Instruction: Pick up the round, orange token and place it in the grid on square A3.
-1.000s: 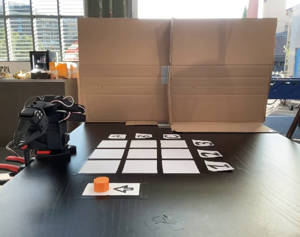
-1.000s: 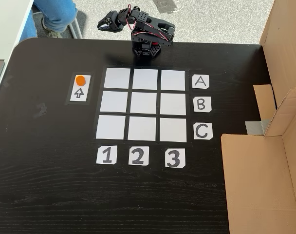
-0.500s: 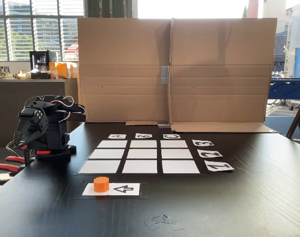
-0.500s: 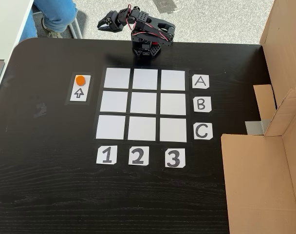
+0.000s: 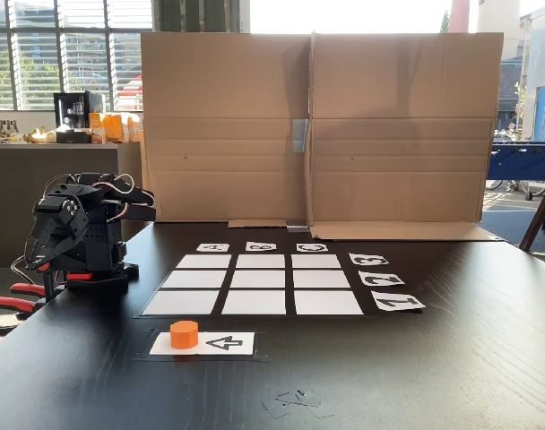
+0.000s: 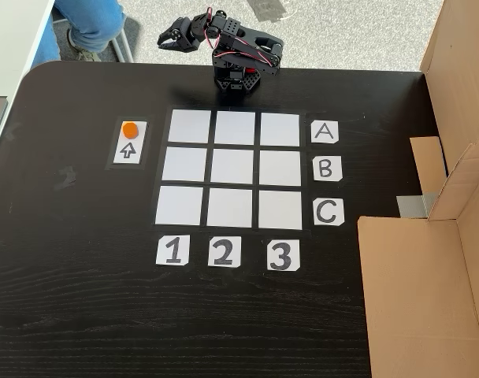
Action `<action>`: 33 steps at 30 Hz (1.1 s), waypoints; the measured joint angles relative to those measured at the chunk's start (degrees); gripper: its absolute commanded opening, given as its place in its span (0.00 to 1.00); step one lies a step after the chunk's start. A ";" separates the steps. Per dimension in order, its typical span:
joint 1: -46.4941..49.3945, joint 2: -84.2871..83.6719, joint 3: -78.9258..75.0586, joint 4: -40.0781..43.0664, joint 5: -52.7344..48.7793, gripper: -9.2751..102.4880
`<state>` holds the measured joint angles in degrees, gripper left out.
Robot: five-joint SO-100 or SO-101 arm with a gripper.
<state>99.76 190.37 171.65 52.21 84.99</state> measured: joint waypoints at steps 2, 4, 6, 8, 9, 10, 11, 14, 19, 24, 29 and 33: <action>0.00 0.00 0.00 0.00 0.00 0.09; 0.00 0.00 0.00 0.00 0.00 0.09; 0.00 -0.26 0.00 -0.44 0.00 0.09; 0.00 -2.55 -0.53 -2.29 0.00 0.10; 0.00 -4.83 -1.23 -3.25 0.00 0.10; -0.09 -8.09 -2.37 -4.13 0.00 0.11; -0.26 -10.72 -3.69 -4.66 0.00 0.11; -1.14 -19.51 -9.32 -5.19 0.00 0.11; -4.57 -32.61 -20.83 -2.81 0.70 0.13; -7.47 -42.45 -33.84 5.45 0.70 0.21; -9.14 -50.10 -45.70 12.22 0.70 0.30; -10.02 -54.93 -52.47 16.96 0.70 0.37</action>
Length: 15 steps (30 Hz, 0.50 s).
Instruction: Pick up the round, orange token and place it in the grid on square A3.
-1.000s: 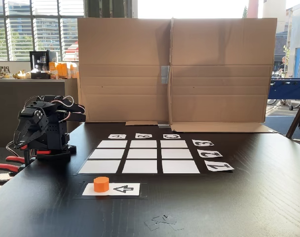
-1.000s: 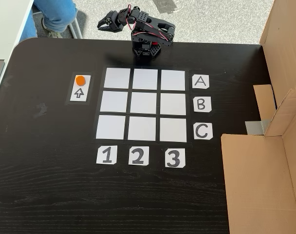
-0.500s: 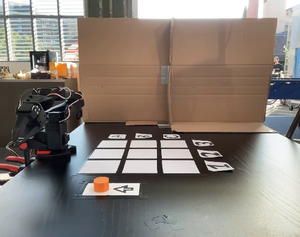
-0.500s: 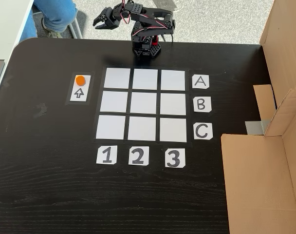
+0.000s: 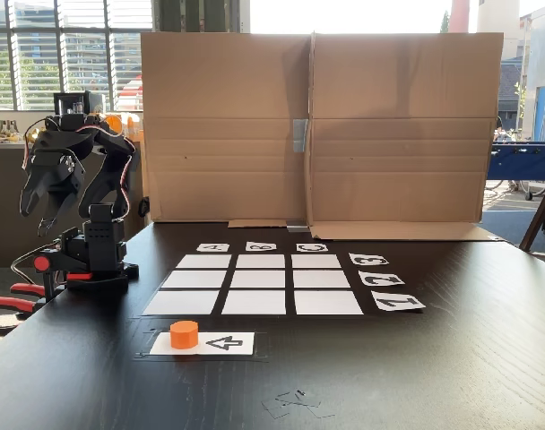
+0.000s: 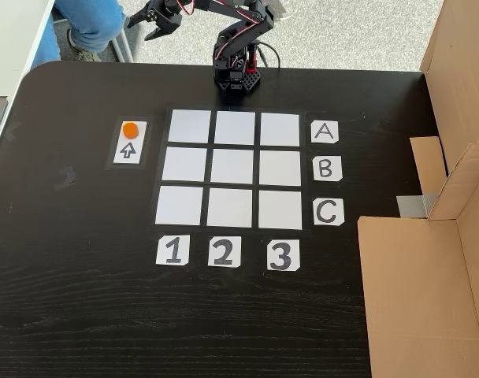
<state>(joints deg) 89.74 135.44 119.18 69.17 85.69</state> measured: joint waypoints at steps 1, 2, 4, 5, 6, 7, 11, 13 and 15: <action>-0.26 -2.20 -2.64 1.93 0.00 0.37; -0.44 -4.57 -5.10 3.43 0.00 0.37; -1.32 -8.53 -9.58 5.98 0.00 0.37; -1.85 -10.63 -11.78 7.03 0.00 0.37; -2.55 -12.57 -13.80 8.00 -0.09 0.37; -3.16 -14.33 -15.64 8.79 -0.18 0.37; -6.06 -20.57 -21.71 10.46 -1.76 0.37; -7.73 -22.76 -23.20 10.55 -2.81 0.38; -9.14 -24.52 -23.91 10.72 -3.96 0.39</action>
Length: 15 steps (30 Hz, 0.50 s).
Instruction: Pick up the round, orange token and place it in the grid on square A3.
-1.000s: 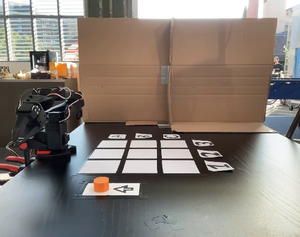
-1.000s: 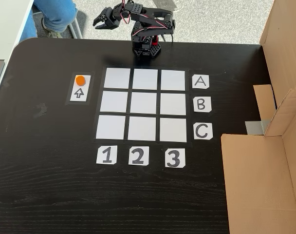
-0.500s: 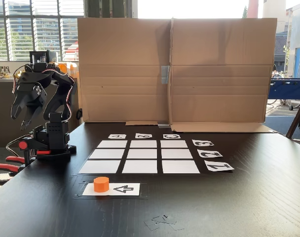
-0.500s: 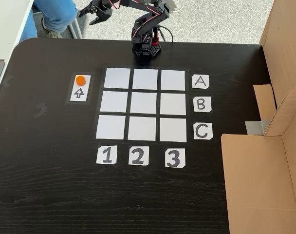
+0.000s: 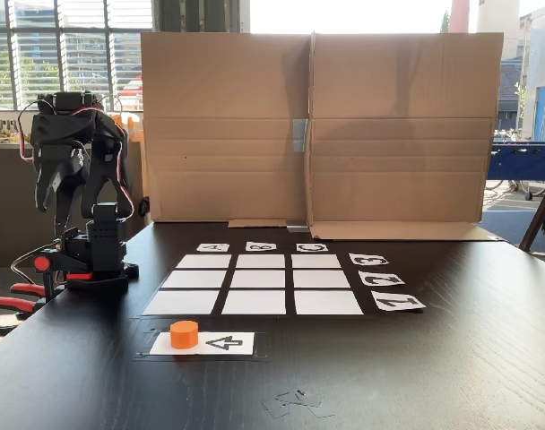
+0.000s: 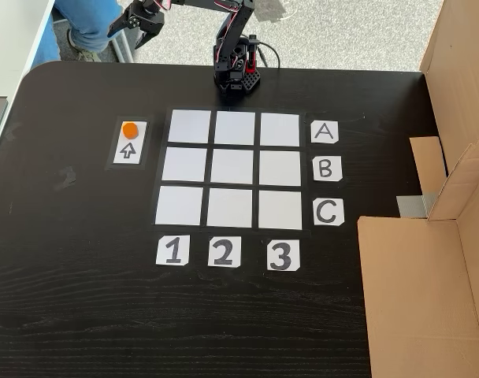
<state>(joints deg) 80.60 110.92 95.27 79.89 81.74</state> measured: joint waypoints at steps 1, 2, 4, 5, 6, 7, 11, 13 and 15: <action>-0.62 -0.88 -0.18 0.00 -0.44 0.40; -1.14 -1.58 -0.26 0.00 -1.23 0.42; -2.20 -2.90 -0.26 0.35 -1.67 0.44; -2.72 -3.60 -0.26 0.70 -2.11 0.44; -3.25 -4.13 -0.26 0.97 -2.90 0.44; -4.04 -4.39 -0.26 1.32 -3.34 0.44; -6.50 -5.89 -1.32 3.96 -5.80 0.44; -7.82 -6.77 -2.46 5.89 -6.59 0.44; -8.53 -7.91 -3.96 7.82 -6.86 0.44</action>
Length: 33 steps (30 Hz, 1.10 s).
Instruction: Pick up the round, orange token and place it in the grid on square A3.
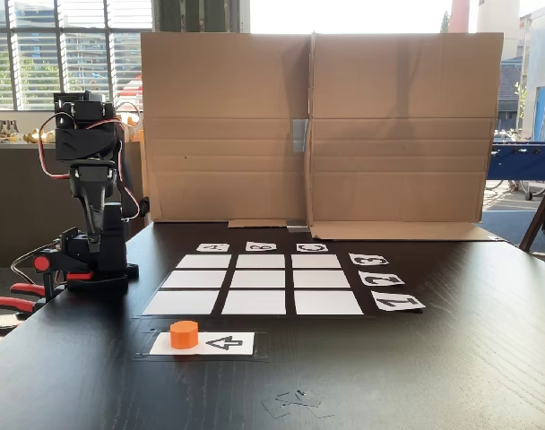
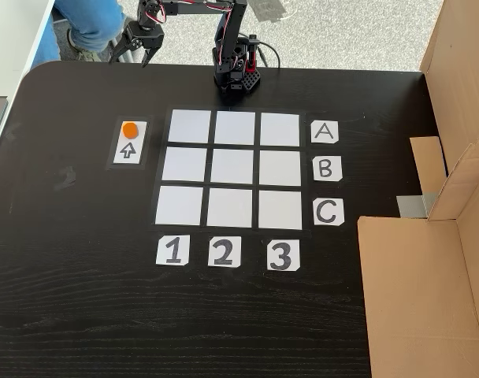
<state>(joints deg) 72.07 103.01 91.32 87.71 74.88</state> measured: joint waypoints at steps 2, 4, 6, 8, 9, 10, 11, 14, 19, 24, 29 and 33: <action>-0.97 -0.88 -1.14 0.97 0.00 0.44; -2.11 -1.58 -1.85 1.32 -0.09 0.44; -2.29 -2.46 -2.99 1.49 -0.09 0.44; -3.43 -6.06 -4.83 1.49 0.00 0.44; -3.96 -7.38 -5.45 1.49 -0.09 0.44; -4.22 -8.70 -6.33 1.49 -0.09 0.44; -4.57 -10.02 -7.03 1.49 -0.09 0.44; -5.71 -14.24 -9.49 1.49 -0.09 0.44; -7.47 -19.86 -13.80 1.49 -0.09 0.44; -8.88 -24.70 -16.88 1.49 -0.09 0.44; -10.55 -31.38 -19.42 1.49 -0.09 0.44; -11.78 -35.16 -21.71 1.49 -0.09 0.44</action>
<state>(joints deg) 60.29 67.85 69.61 89.21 74.79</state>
